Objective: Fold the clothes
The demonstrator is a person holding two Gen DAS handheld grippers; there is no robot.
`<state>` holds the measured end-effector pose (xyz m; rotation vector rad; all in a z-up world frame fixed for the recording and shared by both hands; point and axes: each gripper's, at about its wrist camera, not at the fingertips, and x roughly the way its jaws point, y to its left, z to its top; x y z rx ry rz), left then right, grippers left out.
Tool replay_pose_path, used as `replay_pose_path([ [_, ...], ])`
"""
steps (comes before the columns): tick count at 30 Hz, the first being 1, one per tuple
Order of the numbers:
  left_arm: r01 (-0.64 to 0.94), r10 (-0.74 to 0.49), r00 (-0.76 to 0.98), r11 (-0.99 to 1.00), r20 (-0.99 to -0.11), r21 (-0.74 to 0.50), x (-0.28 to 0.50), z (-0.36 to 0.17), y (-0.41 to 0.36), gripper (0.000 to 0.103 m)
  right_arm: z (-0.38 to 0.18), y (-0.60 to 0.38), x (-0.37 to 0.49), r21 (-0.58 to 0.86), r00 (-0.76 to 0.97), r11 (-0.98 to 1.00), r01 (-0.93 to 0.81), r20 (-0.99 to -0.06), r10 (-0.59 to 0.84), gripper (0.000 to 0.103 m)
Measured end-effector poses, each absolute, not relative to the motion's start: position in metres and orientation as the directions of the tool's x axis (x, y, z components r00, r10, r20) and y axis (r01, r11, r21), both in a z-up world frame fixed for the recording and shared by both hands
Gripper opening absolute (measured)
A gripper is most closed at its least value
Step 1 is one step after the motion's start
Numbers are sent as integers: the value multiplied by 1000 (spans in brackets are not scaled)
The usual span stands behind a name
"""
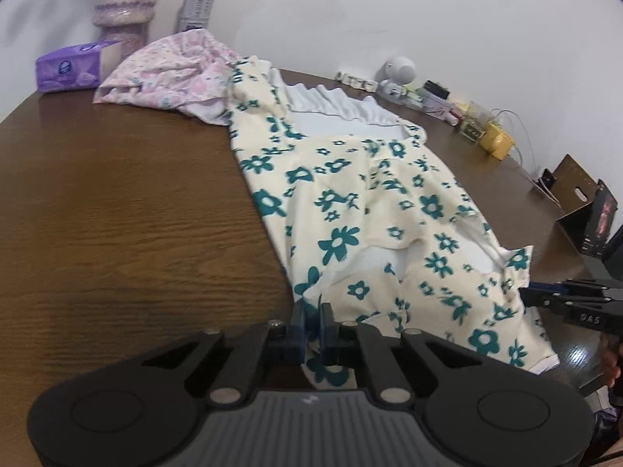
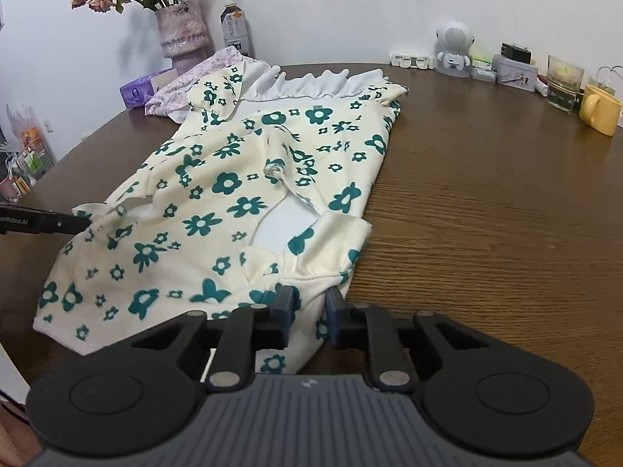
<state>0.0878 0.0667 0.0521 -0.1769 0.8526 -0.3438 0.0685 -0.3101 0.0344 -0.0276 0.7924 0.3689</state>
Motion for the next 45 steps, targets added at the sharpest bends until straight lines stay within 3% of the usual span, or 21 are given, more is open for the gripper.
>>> replay_pose_path([
  [4,252,-377,626,926,-683,-280,87,70,70,22,49,-309,63,112,657,933,-341,-682,322,21],
  [7,332,-343,653,931,-675,-151,98,102,65,41,71,-307,58,137,653,917,-375,-663,366,36],
  [9,391,-299,656,920,-693,-27,118,122,58,55,81,-302,65,136,616,914,-383,-700,362,39],
  [12,477,-247,629,871,-737,115,165,139,42,60,77,-297,79,85,540,936,-342,-797,270,41],
  [16,583,-198,566,782,-800,219,233,128,16,60,68,-294,85,83,492,965,-250,-847,201,42],
  [21,737,-141,559,535,-817,412,291,102,-5,56,57,-285,84,95,430,982,-166,-889,159,42],
  [26,830,-132,555,147,-821,538,308,71,-17,54,54,-271,91,94,368,992,-83,-922,118,42],
  [31,853,-109,512,-56,-852,519,327,44,-22,40,54,-258,97,68,343,997,-47,-936,80,42],
  [34,885,-124,449,-73,-885,460,333,44,-18,23,54,-253,99,50,339,996,-72,-938,71,33],
  [36,897,-113,419,-106,-901,430,329,42,-17,4,55,-250,100,37,332,992,-117,-940,74,26],
  [45,877,-10,424,-244,-906,413,267,35,-31,4,59,-281,120,-99,276,964,-248,-961,-27,27],
])
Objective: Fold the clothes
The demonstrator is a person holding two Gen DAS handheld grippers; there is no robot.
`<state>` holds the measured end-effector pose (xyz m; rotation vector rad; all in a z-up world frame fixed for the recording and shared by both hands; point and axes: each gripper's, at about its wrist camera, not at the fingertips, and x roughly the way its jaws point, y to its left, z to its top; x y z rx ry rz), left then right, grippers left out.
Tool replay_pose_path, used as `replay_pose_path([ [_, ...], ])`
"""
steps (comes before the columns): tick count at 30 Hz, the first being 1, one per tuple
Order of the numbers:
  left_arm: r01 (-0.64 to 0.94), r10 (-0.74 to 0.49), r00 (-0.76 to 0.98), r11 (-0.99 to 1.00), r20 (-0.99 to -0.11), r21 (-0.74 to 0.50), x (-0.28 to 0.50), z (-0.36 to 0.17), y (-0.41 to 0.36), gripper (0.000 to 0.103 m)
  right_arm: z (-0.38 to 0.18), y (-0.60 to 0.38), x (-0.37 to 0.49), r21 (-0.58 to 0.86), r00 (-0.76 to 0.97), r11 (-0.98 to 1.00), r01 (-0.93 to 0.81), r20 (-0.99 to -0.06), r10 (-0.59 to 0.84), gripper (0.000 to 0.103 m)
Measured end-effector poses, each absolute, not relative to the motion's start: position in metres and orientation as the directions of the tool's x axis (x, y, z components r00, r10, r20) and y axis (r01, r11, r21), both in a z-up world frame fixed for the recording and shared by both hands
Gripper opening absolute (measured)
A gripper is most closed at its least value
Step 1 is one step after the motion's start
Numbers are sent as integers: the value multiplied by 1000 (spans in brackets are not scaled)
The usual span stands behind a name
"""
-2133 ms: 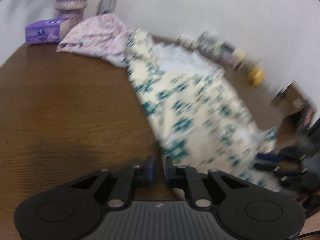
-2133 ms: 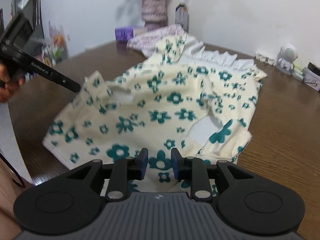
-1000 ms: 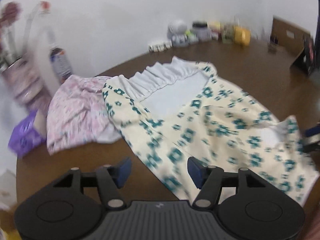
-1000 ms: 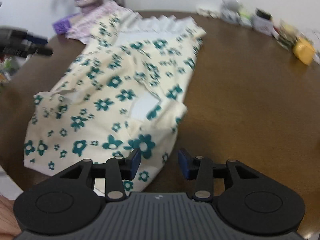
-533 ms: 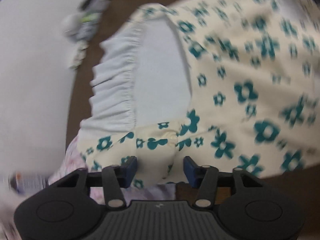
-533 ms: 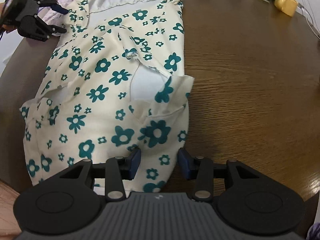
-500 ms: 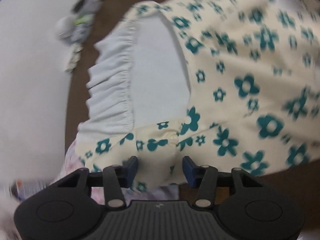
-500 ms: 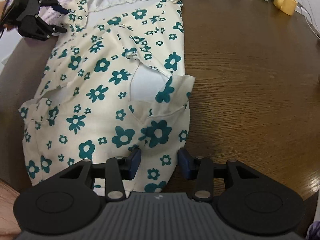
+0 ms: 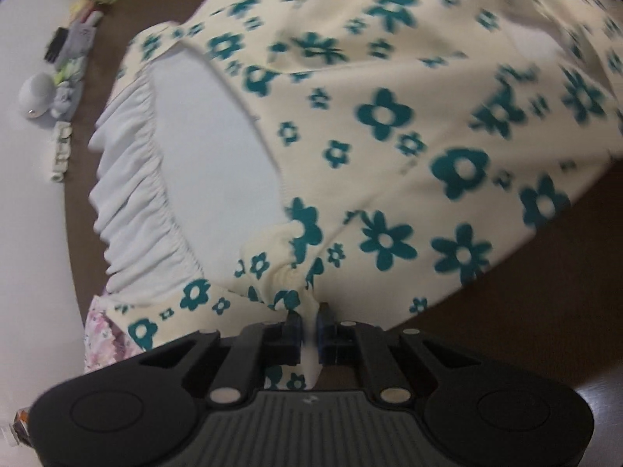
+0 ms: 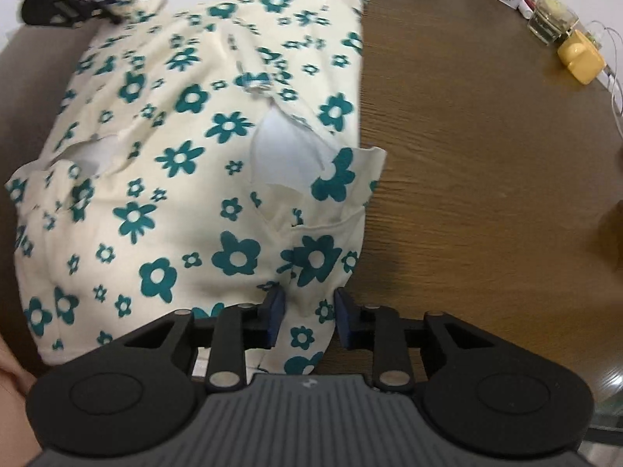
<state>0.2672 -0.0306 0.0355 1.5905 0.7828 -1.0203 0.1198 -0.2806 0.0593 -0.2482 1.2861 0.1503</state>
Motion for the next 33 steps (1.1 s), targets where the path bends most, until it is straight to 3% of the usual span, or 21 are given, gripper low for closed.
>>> replay_pose_path([
  [7,832,91,510,-305,-855,464,176,26,-40,2,60,-326,135,-136,321,921,-365,-947,-12,33],
  [15,892,183,451,-50,-874,450,88,39,-65,2,58,-361,176,-192,399,814,-548,-916,52,33],
  [16,895,184,444,-33,-877,446,82,42,-68,4,57,-363,183,-193,404,806,-560,-912,63,33],
  [17,897,185,437,-15,-881,442,77,46,-71,13,56,-362,188,-195,411,801,-566,-909,68,33],
  [18,899,178,428,10,-886,437,75,53,-74,29,57,-365,187,-199,422,802,-564,-904,72,33],
  [20,899,144,417,78,-897,431,84,76,-80,44,60,-369,185,-205,444,804,-558,-893,80,33],
  [23,862,89,483,128,-871,491,113,117,-74,45,76,-376,159,-153,475,827,-541,-867,150,34],
  [25,830,67,544,104,-836,548,141,132,-71,52,85,-379,140,-111,481,842,-528,-856,189,36],
  [29,790,49,609,57,-792,611,215,113,-60,52,82,-377,116,-24,472,885,-465,-852,224,37],
  [33,826,-31,556,127,-830,549,274,91,-40,49,65,-374,106,25,475,937,-349,-857,199,38],
])
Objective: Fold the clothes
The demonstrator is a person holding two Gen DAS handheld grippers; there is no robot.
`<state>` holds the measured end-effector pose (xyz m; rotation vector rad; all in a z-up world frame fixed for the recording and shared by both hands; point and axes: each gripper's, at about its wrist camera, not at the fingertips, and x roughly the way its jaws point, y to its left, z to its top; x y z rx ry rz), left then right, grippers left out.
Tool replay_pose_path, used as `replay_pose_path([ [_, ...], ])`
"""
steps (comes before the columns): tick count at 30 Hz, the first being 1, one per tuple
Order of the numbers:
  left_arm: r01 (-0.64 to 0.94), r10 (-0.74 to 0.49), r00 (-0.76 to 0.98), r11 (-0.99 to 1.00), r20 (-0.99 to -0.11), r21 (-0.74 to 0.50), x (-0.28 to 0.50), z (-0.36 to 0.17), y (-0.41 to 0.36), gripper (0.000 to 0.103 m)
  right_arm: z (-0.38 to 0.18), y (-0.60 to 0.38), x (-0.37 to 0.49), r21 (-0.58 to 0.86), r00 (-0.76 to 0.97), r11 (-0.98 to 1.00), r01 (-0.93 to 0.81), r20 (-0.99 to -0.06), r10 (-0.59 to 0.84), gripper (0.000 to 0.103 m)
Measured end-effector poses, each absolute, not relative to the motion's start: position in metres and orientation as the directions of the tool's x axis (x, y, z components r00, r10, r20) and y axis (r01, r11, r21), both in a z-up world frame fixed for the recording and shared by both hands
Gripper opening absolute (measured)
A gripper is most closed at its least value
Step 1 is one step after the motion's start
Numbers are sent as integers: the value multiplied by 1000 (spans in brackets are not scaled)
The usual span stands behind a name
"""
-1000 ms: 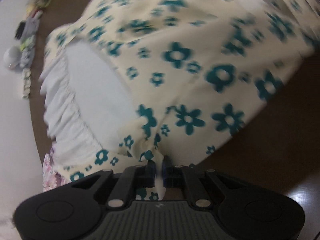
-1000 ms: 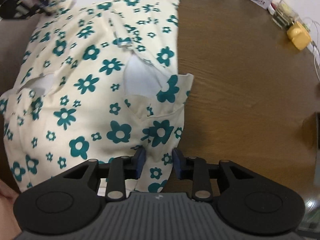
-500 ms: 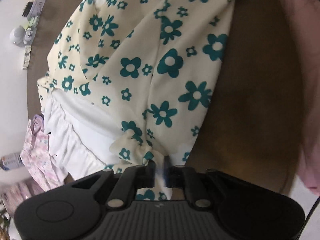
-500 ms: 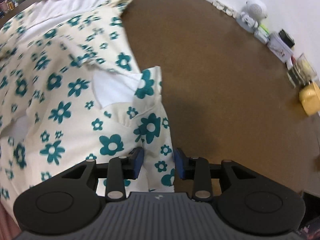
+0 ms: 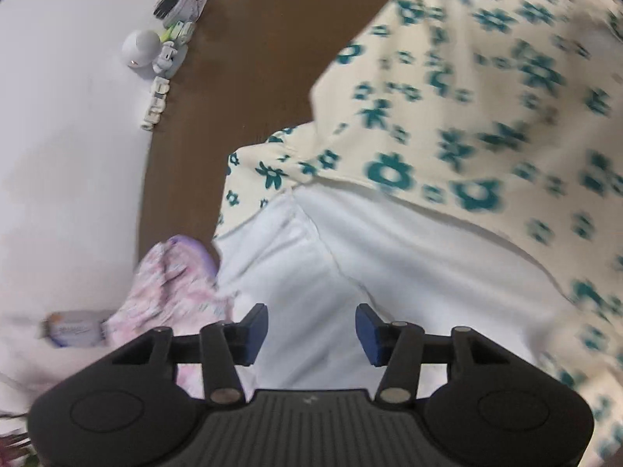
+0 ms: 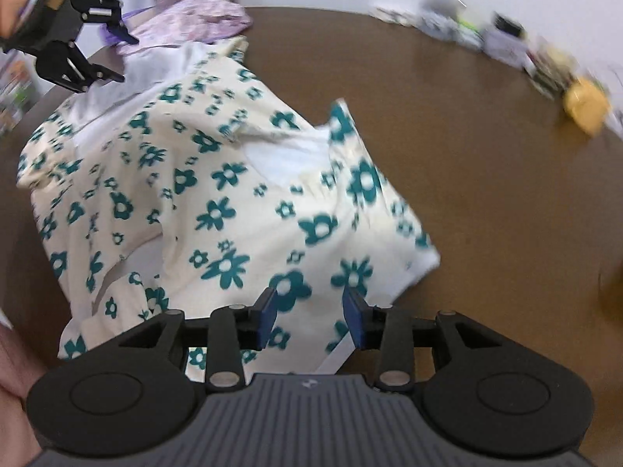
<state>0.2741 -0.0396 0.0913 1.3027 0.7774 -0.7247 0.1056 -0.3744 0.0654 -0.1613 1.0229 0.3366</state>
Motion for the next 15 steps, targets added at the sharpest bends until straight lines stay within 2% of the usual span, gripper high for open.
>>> replay_pose_path([
  [1,843,-47,530,142,-847,519,286,85,-39,49,61,-375,105,40,472,945,-324,-859,198,38],
  [4,892,-59,427,191,-902,410,310,75,-32,40,51,-376,106,55,477,961,-270,-860,183,40],
  [6,912,-44,335,267,-941,312,321,77,-24,27,50,-376,112,49,475,966,-255,-864,169,40],
  [8,920,-44,283,296,-958,258,318,79,-16,18,50,-377,121,38,468,966,-257,-870,159,40],
  [11,922,-34,266,302,-963,244,296,80,-7,0,50,-377,138,23,450,955,-296,-878,161,40],
  [15,892,25,302,345,-953,292,249,80,7,0,49,-375,165,18,432,925,-379,-881,194,40],
])
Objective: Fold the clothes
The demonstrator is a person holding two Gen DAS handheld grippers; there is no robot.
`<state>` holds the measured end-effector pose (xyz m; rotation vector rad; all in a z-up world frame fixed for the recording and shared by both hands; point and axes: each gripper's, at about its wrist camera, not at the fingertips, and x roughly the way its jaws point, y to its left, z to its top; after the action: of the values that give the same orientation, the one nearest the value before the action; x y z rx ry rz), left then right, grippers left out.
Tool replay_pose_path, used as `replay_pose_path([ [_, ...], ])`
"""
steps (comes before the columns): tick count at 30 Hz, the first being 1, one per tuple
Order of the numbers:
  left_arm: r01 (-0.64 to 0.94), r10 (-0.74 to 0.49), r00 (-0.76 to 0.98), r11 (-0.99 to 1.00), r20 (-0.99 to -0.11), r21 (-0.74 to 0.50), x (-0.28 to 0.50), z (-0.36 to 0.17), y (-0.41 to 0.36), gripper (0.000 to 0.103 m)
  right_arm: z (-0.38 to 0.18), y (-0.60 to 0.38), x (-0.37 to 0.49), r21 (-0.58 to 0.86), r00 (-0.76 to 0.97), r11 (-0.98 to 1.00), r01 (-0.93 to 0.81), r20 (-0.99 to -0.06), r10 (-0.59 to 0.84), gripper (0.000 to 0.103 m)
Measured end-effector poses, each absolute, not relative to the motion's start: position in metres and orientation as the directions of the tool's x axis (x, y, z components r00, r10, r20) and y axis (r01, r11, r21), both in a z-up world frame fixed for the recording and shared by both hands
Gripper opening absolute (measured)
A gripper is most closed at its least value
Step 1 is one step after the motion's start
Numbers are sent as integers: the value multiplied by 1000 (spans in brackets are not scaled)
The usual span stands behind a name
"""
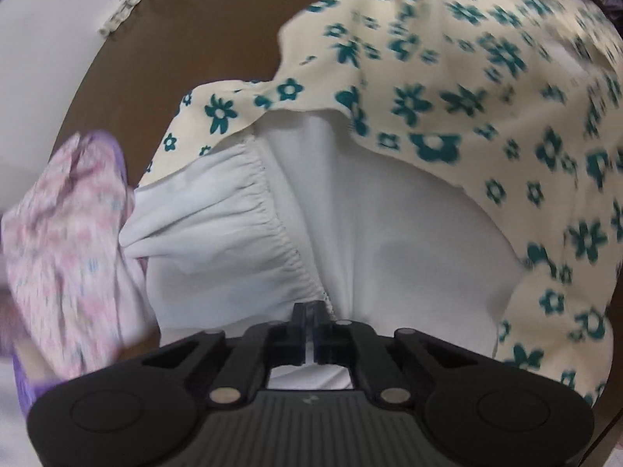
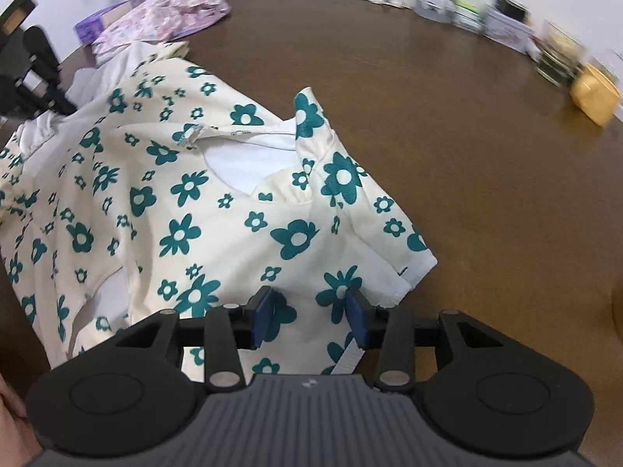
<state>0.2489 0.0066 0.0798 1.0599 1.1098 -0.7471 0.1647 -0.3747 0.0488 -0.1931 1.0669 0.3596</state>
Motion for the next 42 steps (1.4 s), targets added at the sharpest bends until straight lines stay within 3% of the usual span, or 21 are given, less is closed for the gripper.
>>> replay_pose_path([
  [6,789,118,333,508,-936,345,173,81,36,3,49,-343,199,8,413,842,-540,-869,273,41],
  [7,780,132,332,518,-934,351,163,82,40,7,48,-337,204,9,410,827,-563,-865,289,41],
  [9,766,149,353,521,-924,377,151,85,46,33,48,-327,210,13,406,811,-586,-860,307,41],
  [15,722,53,497,529,-866,447,186,99,45,48,59,-323,200,14,460,826,-563,-825,328,40],
  [19,736,16,468,545,-883,400,214,88,52,45,56,-329,191,17,478,855,-518,-823,306,41],
  [20,736,-3,446,571,-895,364,219,89,59,37,53,-330,188,19,475,861,-508,-828,299,41],
  [21,731,-11,414,599,-910,326,222,89,65,22,51,-332,187,24,477,868,-496,-827,296,40],
  [23,716,-13,361,644,-932,268,219,90,76,11,48,-334,185,34,482,882,-471,-827,290,41],
  [24,707,-14,341,663,-940,247,215,91,82,10,48,-334,185,34,487,894,-448,-829,275,41],
  [28,652,10,339,719,-941,242,197,87,97,15,48,-331,184,22,494,912,-411,-835,242,41],
  [30,621,31,406,724,-913,301,189,90,101,29,47,-330,184,22,492,911,-411,-837,242,42],
  [32,579,14,450,757,-893,303,181,98,110,36,47,-328,185,25,492,912,-411,-836,244,42],
  [34,573,-36,447,779,-894,255,176,101,116,36,46,-326,185,29,494,912,-410,-833,249,42],
  [42,496,-15,502,824,-865,274,191,81,117,34,44,-323,187,11,529,928,-372,-819,222,45],
])
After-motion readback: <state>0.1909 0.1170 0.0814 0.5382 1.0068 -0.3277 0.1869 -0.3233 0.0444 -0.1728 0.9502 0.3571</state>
